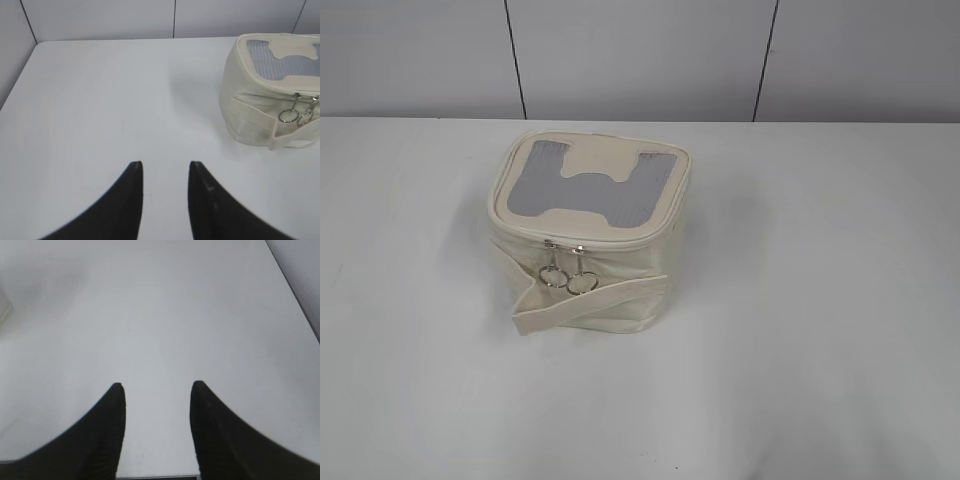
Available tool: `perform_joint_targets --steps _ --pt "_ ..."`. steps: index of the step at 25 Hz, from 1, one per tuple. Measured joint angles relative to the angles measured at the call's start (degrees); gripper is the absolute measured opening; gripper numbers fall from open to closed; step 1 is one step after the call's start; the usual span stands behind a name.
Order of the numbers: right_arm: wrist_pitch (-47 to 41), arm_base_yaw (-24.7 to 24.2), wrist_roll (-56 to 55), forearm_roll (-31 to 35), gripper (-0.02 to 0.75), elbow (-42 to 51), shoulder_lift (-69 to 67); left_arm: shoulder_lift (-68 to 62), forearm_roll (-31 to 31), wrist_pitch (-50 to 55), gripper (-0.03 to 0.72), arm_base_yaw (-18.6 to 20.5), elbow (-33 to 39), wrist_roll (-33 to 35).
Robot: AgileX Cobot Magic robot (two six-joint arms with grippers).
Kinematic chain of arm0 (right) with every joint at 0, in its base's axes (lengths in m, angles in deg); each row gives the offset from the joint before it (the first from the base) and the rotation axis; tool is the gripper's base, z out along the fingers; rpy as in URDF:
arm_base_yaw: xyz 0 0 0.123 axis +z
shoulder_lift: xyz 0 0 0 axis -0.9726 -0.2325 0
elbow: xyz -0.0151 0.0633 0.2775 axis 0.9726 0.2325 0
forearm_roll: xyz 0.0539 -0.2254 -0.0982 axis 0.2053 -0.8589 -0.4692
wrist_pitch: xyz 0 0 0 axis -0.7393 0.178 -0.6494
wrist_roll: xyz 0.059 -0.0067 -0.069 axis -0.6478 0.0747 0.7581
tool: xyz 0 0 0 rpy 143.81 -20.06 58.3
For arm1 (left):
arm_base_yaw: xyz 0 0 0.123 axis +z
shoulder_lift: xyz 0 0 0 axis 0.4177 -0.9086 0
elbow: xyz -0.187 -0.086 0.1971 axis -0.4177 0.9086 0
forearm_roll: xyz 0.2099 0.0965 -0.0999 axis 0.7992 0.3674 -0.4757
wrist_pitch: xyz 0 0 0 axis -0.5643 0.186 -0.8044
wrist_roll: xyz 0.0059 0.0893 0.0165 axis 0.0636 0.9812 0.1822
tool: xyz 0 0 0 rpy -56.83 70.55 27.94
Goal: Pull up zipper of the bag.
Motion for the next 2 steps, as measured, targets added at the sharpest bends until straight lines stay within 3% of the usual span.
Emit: perform_joint_targets --steps 2 --pt "0.0 0.0 0.0 0.0 0.346 0.0 0.0 0.0 0.0 0.0 0.239 0.0 0.0 0.0"
